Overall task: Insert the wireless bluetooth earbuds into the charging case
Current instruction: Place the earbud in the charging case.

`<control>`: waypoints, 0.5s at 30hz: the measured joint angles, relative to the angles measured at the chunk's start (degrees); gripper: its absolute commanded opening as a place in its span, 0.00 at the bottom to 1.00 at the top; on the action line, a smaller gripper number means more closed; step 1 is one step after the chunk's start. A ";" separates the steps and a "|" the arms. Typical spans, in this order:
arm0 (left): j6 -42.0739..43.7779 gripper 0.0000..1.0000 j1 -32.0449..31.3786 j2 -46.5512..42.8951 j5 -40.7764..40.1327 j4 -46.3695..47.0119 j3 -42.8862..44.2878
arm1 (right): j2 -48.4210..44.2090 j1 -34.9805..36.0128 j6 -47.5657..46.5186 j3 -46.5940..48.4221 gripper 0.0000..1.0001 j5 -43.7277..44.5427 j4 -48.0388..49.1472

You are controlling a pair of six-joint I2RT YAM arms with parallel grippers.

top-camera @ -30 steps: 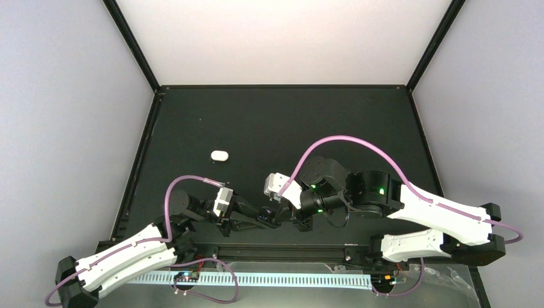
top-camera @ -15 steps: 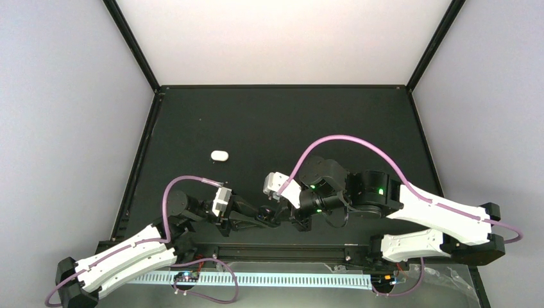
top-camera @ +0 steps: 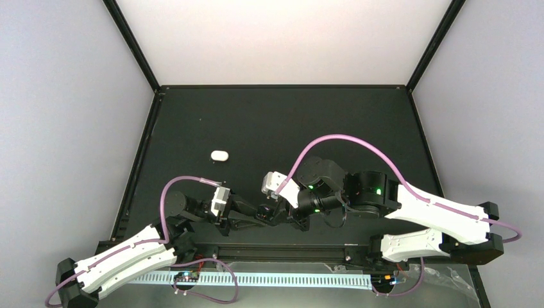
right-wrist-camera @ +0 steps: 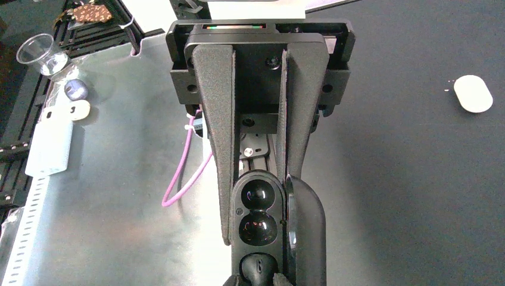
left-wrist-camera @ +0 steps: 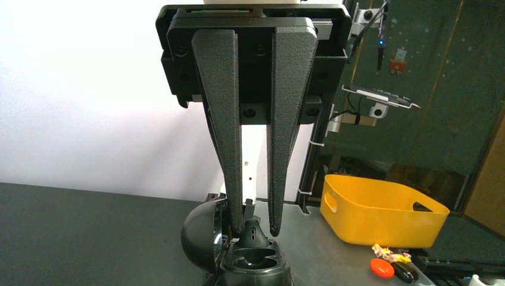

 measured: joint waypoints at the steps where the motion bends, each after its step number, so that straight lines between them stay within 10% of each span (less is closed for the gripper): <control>1: 0.00 0.02 0.00 0.00 -0.04 0.00 0.00 | 0.00 0.04 0.00 0.00 0.15 0.07 0.00; 15: 0.37 0.02 0.00 0.04 -0.68 -0.42 0.00 | -0.24 0.09 0.17 0.07 0.24 1.07 -0.11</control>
